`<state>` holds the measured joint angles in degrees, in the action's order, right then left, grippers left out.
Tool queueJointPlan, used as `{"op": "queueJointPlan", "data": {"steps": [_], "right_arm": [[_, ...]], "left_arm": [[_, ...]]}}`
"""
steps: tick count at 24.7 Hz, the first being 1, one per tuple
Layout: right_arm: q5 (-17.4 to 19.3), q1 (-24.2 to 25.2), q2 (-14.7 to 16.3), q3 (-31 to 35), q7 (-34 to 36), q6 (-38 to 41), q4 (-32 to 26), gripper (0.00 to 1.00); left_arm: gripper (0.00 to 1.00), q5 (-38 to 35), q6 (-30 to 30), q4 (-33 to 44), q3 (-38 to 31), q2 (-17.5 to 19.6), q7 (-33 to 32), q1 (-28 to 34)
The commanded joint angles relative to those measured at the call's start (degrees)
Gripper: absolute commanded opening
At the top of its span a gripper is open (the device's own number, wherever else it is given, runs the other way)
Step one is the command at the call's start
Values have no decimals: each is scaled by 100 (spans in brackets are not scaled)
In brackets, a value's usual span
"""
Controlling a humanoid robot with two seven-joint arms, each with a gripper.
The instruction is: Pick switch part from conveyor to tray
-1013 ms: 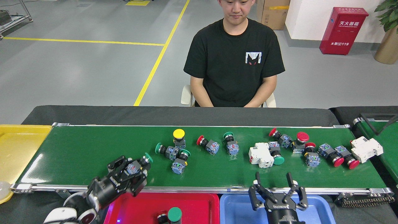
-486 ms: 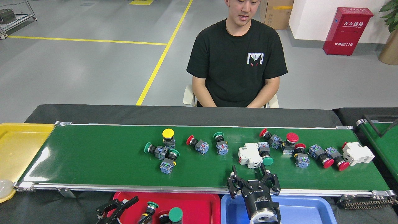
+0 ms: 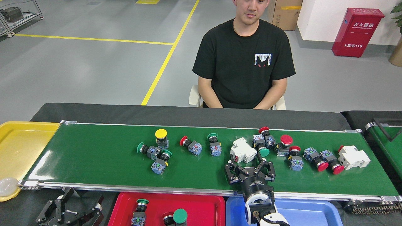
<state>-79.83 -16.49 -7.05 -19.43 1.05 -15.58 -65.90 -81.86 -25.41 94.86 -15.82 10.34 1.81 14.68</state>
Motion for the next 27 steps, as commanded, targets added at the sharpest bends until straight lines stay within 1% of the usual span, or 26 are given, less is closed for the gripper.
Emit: {"op": "queueJointPlan", "data": {"steps": [1, 4, 5, 6, 7, 8, 9, 10, 11, 13, 16, 19, 20, 22, 23, 24, 25, 26, 27], "right_arm": [[11, -293, -68, 27, 18, 20, 183, 99], [20, -575, -183, 27, 18, 37, 579, 99], [11, -671, -209, 18, 18, 46, 736, 97], [11, -733, -209, 9, 1, 46, 842, 91], [2, -786, -218, -9, -8, 55, 939, 74], [2, -838, -209, -9, -52, 73, 1000, 45], [-6, -856, -209, -17, -140, 99, 1009, 20], [-6, -856, -209, -17, -184, 152, 1009, 9], [-6, -856, -209, -9, -193, 266, 983, 3], [-6, -847, -191, -9, -193, 354, 878, 2], [-6, -662, -147, -26, -184, 415, 332, 2], [-6, -153, -95, -18, -202, 1021, -598, 2], [-6, 67, 46, -17, -202, 1250, -977, 2], [20, 586, 503, -17, -193, 1813, -1812, 2], [126, 964, 767, 9, -184, 2164, -2269, 2], [406, 1490, 1091, 35, -149, 2620, -2786, 2], [662, 1886, 1443, 106, -131, 2982, -3157, 4], [899, 2247, 1821, 229, -70, 3351, -3412, 7], [1066, 2502, 2067, 308, 9, 3650, -3517, 9]], "left_arm": [[100, -295, 19, 76, 149, -50, -128, -105], [100, -541, -17, 59, 711, -50, -365, -466], [100, -550, -17, 59, 948, -6, -453, -589], [100, -550, -8, 41, 1107, 3, -567, -703], [100, -550, -8, 15, 1212, -6, -726, -835], [100, -550, -8, -65, 1292, -24, -901, -1028], [100, -541, -8, -196, 1309, -50, -1042, -1204], [100, -541, -8, -319, 1318, -59, -1104, -1327], [100, -541, -8, -513, 1309, -59, -1130, -1459], [100, -533, -8, -864, 1292, -50, -1139, -1679], [100, -533, -8, -1304, 1274, -15, -1139, -1943], [100, -515, -8, -1567, 1265, 12, -1139, -2162], [100, -506, -8, -1603, 1239, 20, -1139, -2180], [100, -515, -8, -1638, 1186, 29, -1139, -2189], [100, -515, -8, -1638, 1177, 29, -1139, -2189], [99, -506, -8, -1647, 1142, 38, -1139, -2189], [98, -515, -8, -1691, 1098, 38, -1139, -2180], [94, -515, -8, -1787, 1045, 38, -1121, -2180], [88, -506, 1, -1893, 984, 38, -1104, -2189]]}}
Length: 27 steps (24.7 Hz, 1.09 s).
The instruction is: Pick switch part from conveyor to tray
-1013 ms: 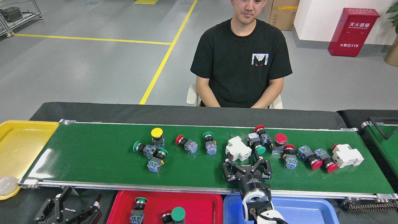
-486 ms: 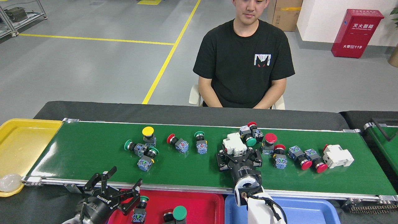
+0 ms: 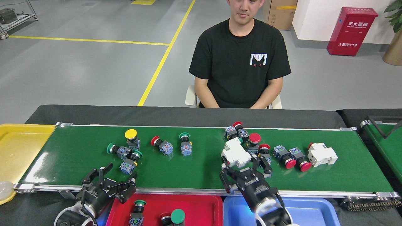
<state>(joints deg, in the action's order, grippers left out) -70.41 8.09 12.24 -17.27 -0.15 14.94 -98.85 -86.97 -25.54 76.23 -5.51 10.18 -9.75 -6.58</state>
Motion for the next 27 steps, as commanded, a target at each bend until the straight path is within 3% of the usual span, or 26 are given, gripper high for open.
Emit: {"op": "queueJointPlan", "data": {"steps": [1, 2, 3, 4, 6, 7, 8, 9, 11, 15, 16, 18, 20, 22, 23, 24, 27], "right_arm": [[335, 403, 419, 215, 313, 1028, -249, 17], [432, 589, 569, 312, 445, 1257, -240, 34], [494, 817, 674, 479, 560, 1433, -223, 75], [502, 1046, 718, 646, 647, 1450, -205, 100], [529, 1221, 692, 875, 683, 1450, -152, 99], [555, 1221, 648, 1024, 674, 1424, -126, 99], [608, 1230, 507, 1182, 665, 1301, -126, 99], [625, 1221, 156, 1288, 630, 924, -152, 99], [599, 1142, -275, 1288, 568, -114, -223, 99], [520, 518, -337, 840, 199, -1793, -223, 99], [467, 378, -345, 699, 190, -2039, -214, 99], [327, 53, -407, 322, 182, -2557, -100, 99], [98, -290, -583, 40, 155, -2918, 120, 99], [-210, -607, -829, -66, 76, -3164, 472, 99], [-333, -783, -917, -74, -3, -3199, 656, 99], [-368, -932, -943, -74, -56, -3199, 832, 99], [-385, -1187, -943, -83, -91, -3173, 1122, 99]], "left_arm": [[79, 4, 14, -170, -178, 55, 79, -88], [73, 13, 5, -214, -275, 63, 79, -106], [60, 22, -13, -223, -354, 72, 88, -124], [42, 48, -13, -214, -389, 90, 114, -115], [12, 259, -22, -205, -407, 81, 220, -62], [7, 435, -13, -214, -398, 90, 246, -45], [4, 576, -22, -205, -389, 90, 246, -9], [4, 681, -22, -135, -381, 99, 255, 78], [3, 751, -338, 287, -424, 151, 255, 333], [3, 1226, -1946, 1676, -838, 230, 246, 1467], [4, 1235, -1946, 1957, -882, 239, 246, 1775], [10, 1226, -1946, 2282, -899, 239, 211, 2284], [26, 1226, -1946, 2291, -899, 230, 202, 2416], [54, 1208, -1946, 2352, -864, 204, 193, 2513], [85, 1200, -1946, 2370, -873, 160, 193, 2557], [100, 1200, -1946, 2388, -908, 99, 193, 2574], [100, 1182, -1946, 2388, -917, -33, 193, 2583]]}}
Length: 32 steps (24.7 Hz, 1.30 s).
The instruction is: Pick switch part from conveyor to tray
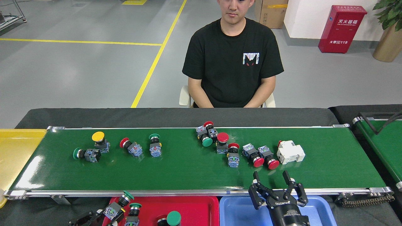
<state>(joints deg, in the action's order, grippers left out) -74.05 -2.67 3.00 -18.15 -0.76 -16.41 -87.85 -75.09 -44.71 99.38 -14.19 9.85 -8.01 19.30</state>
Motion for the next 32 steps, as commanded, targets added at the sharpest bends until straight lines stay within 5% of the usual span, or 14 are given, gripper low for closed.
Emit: {"op": "queueJointPlan", "data": {"steps": [1, 6, 10, 18, 20, 24, 25, 32], "right_arm": [[-22, -146, -19, -5, -38, -29, 84, 99], [-22, -445, -72, -198, -222, -2, 409, 99], [-4, -814, -274, -444, -407, 24, 831, 99], [-22, -1429, -748, -444, -460, 464, 1692, 98], [-31, -1588, -801, -444, -460, 472, 1929, 83], [-31, -1702, -792, -444, -460, 745, 2079, 14], [-22, -1702, -783, -435, -460, 947, 2070, 6], [-4, -1676, -775, -435, -460, 1167, 1886, 1]], "left_arm": [[100, -6, -29, 55, -57, -9, 19, 3], [100, -32, -29, 64, -629, -264, 27, -84], [100, -296, 1703, -6, -848, -141, 63, -392], [100, -568, 1808, -411, -761, -115, 1, -1016], [100, -867, 1852, -797, -690, -150, -16, -1517], [100, -1289, 1914, -1685, -444, -106, -166, -2475], [100, -1289, 1914, -1870, -383, -88, -219, -2624], [100, -1289, 2116, -3487, -260, -97, -377, -3688]]}}
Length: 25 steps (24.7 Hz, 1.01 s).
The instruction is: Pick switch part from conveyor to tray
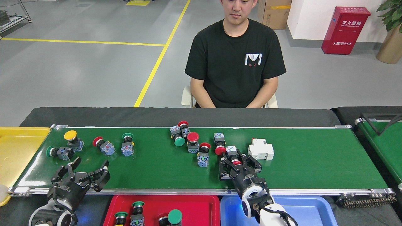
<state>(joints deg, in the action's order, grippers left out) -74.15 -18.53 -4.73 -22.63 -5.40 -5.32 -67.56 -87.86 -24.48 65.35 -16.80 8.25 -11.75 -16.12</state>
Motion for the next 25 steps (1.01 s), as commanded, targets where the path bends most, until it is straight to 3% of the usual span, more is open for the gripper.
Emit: {"op": "queueJointPlan", "data": {"steps": [1, 5, 8, 9, 11, 14, 18, 21, 25], "right_arm": [[6, -71, 7, 13, 3, 66, -231, 1], [6, 342, 16, -75, -5, 549, -1022, 2], [-21, 851, 33, -646, -23, 954, -1822, 5], [-30, 974, 51, -954, -14, 1033, -2033, 19], [-232, 1062, 86, -1464, 3, 1033, -2112, 95], [-724, 1203, 24, -1675, 3, 1059, -2103, 99], [-724, 1212, 16, -1648, 3, 1059, -2121, 99], [-715, 1256, 51, -1358, 3, 954, -2244, 99], [-715, 1704, 209, 74, 30, 822, -2622, 99]], "left_arm": [[100, -12, 136, -216, 10, 80, 6, -251], [100, -20, 330, -734, 10, 133, 41, -629], [100, -20, 514, -1148, 19, 186, 50, -911], [100, -20, 576, -1288, 19, 203, 59, -1016], [100, -29, 787, -1622, 45, 256, 173, -1209], [99, -29, 1349, -2352, 441, 414, 586, -1666], [91, -12, 2263, -3705, 924, 590, 1430, -2361], [75, -12, 2474, -4189, 951, 625, 1711, -2598], [43, -3, 2369, -4224, 968, 660, 1825, -2493]]}}
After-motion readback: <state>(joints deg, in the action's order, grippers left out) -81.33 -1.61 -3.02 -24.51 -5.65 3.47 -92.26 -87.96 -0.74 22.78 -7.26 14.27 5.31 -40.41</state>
